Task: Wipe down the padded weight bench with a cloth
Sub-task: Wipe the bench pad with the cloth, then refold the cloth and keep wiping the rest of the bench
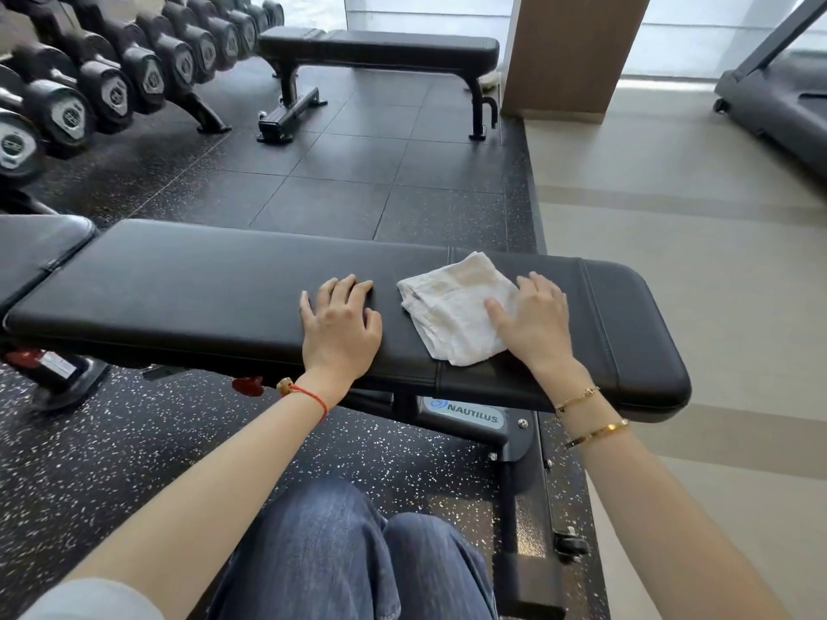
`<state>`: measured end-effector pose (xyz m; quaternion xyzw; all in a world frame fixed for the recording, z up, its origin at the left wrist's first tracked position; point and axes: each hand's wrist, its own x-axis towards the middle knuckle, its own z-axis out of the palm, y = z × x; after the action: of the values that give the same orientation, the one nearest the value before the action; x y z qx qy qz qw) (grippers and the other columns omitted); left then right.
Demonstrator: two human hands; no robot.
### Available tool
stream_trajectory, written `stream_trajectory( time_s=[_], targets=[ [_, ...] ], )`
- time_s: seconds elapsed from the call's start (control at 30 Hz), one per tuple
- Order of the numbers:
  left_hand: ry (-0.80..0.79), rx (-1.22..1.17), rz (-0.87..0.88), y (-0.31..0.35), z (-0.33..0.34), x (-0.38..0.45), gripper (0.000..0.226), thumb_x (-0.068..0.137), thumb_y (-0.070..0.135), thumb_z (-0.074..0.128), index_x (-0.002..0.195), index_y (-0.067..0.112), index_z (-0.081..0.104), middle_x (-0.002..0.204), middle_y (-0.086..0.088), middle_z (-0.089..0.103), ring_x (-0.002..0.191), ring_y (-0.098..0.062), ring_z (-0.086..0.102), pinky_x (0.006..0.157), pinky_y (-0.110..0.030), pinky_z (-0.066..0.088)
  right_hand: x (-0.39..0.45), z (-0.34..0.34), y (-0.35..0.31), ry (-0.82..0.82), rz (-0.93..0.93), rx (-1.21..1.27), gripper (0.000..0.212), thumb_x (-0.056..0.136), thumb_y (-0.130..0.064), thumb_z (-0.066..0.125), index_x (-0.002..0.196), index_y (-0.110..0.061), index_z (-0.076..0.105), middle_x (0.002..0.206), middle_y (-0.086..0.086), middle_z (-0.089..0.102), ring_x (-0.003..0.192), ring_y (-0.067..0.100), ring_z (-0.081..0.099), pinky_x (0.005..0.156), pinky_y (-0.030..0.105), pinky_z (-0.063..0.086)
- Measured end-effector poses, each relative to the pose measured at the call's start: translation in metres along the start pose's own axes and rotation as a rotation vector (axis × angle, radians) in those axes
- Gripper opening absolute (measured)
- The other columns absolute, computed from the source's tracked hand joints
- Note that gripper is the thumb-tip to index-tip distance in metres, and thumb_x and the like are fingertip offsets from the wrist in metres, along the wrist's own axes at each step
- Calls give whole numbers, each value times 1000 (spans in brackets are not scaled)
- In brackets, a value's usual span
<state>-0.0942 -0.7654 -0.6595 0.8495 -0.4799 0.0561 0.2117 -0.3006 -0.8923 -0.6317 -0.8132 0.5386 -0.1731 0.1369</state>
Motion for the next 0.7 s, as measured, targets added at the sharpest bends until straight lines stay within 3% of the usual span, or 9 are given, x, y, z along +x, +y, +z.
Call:
stream_trajectory(
  time_s=[0.1,0.2,0.3,0.37,0.5,0.7],
  targets=[
    [8,-3,1,-1,1,0,46,95,25,44,140,21,50,150,-3,44,143,-23,31,119,-55,15,4,2,-1,47,-23,60,49,92,-38,61,124,-1,57,141,16,48,136,30,36,115,40,24],
    [23,-12,-1,-2,4,1,46,94,24,45,140,20,51,150,-3,45,142,-23,32,119,-56,15,7,1,-5,126,-50,175,28,85,-25,69,103,-7,57,109,9,59,106,28,51,90,35,42],
    [35,-26,12,-5,5,2,44,93,24,47,137,20,53,147,-2,48,141,-23,35,119,-54,15,14,1,-11,116,-38,259,17,81,-19,66,90,-13,53,82,1,61,74,20,55,61,32,42],
    [43,-47,47,-7,2,2,41,92,21,49,132,19,57,141,0,54,137,-21,41,119,-53,18,18,0,-18,77,-30,271,17,80,-20,66,87,-16,51,75,-2,59,64,11,52,53,27,38],
    [18,-93,126,-2,-19,3,35,91,15,52,124,17,63,127,1,64,124,-20,54,116,-48,29,23,-12,-33,-70,46,330,18,79,-20,66,85,-14,51,74,-6,56,63,4,48,52,22,35],
    [-56,-127,136,11,-92,16,32,89,11,55,118,14,67,121,-1,67,116,-22,60,111,-44,36,8,-65,-69,-313,304,635,14,81,-16,68,90,-14,58,86,-3,63,78,11,57,65,26,44]
  ],
)
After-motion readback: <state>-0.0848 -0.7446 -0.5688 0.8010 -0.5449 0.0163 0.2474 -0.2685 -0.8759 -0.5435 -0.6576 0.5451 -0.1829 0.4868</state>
